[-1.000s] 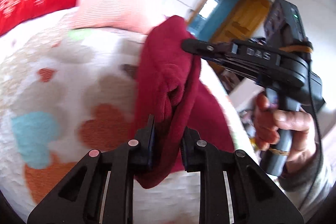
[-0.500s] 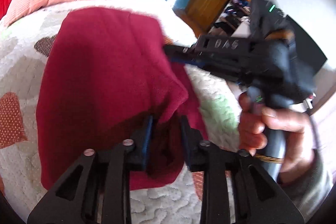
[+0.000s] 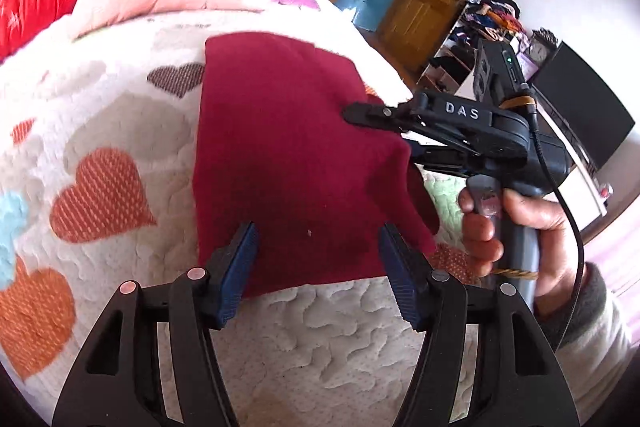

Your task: Fold small clothes

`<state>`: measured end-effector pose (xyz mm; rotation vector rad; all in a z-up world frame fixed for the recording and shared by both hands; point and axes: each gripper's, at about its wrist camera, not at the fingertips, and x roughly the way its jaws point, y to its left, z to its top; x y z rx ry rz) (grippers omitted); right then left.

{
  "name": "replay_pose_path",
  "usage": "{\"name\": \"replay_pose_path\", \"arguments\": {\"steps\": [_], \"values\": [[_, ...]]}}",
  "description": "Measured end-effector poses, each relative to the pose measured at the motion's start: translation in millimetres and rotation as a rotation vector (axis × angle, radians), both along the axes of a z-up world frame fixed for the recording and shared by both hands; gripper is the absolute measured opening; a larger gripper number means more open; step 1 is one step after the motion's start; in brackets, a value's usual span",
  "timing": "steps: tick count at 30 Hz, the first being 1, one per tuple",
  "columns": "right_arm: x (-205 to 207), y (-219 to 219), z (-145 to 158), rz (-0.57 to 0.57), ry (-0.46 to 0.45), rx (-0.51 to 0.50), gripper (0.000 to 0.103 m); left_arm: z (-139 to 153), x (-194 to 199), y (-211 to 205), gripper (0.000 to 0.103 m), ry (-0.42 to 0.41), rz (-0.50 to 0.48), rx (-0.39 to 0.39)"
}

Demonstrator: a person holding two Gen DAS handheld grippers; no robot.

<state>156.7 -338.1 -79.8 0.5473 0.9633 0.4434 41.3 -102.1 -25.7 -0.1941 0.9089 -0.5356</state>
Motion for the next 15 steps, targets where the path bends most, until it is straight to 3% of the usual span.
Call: {"name": "replay_pose_path", "arguments": {"steps": [2, 3, 4, 8, 10, 15], "values": [[1, 9, 3, 0.005, -0.021, -0.040, 0.046, 0, -3, -3, 0.062, -0.014, -0.003, 0.025], [0, 13, 8, 0.026, -0.038, -0.052, 0.025, 4, -6, 0, 0.062, -0.020, -0.007, 0.042], [-4, 17, 19, 0.042, -0.077, -0.084, 0.020, 8, -6, -3, 0.062, -0.026, -0.009, 0.055], [-27, 18, 68, 0.066, -0.264, -0.279, 0.018, 25, -7, -1, 0.062, -0.082, 0.007, 0.046], [-31, 19, 76, 0.066, -0.302, -0.415, 0.018, 28, 1, 0, 0.065, -0.089, 0.030, 0.034], [-2, 6, 29, 0.056, -0.142, -0.459, 0.020, 0, 25, -15, 0.066, -0.009, 0.053, 0.084]]}}
